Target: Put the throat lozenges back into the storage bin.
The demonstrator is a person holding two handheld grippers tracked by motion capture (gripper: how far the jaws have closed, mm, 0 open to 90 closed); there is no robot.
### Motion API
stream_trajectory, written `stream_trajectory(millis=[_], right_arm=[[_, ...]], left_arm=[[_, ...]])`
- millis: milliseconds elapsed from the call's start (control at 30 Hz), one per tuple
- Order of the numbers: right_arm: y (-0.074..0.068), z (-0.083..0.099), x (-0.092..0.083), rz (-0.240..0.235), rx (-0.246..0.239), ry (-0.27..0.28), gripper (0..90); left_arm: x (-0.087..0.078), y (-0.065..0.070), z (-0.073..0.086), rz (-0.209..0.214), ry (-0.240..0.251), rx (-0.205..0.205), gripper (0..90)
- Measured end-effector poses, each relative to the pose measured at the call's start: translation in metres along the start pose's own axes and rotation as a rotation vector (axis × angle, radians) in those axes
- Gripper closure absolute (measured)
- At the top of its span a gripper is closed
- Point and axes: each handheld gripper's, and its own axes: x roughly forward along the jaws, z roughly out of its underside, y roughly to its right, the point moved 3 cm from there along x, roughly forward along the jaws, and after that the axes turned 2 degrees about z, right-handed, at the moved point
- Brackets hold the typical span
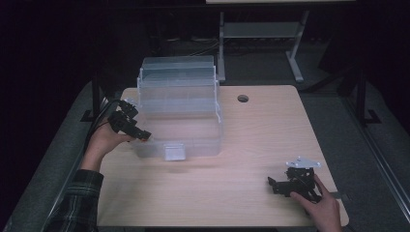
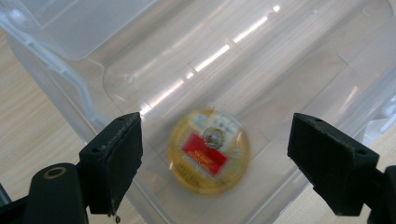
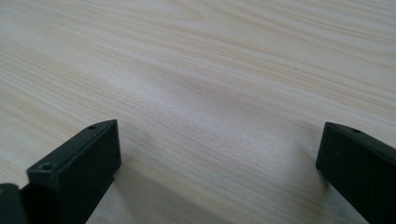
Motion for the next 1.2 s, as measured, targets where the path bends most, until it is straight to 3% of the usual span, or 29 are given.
stream_trajectory(millis=[600, 1200], right_arm=[[0.000, 0.000, 0.000, 0.000, 0.001, 0.000, 0.0], [0.000, 0.000, 0.000, 0.002, 0.001, 0.000, 0.0]], left_arm=[[-0.024, 0.013, 0.004, -0.009, 0.069, 0.021, 17.7], [-0.040, 0.047, 0.024, 0.001, 0.133, 0.080, 19.1]])
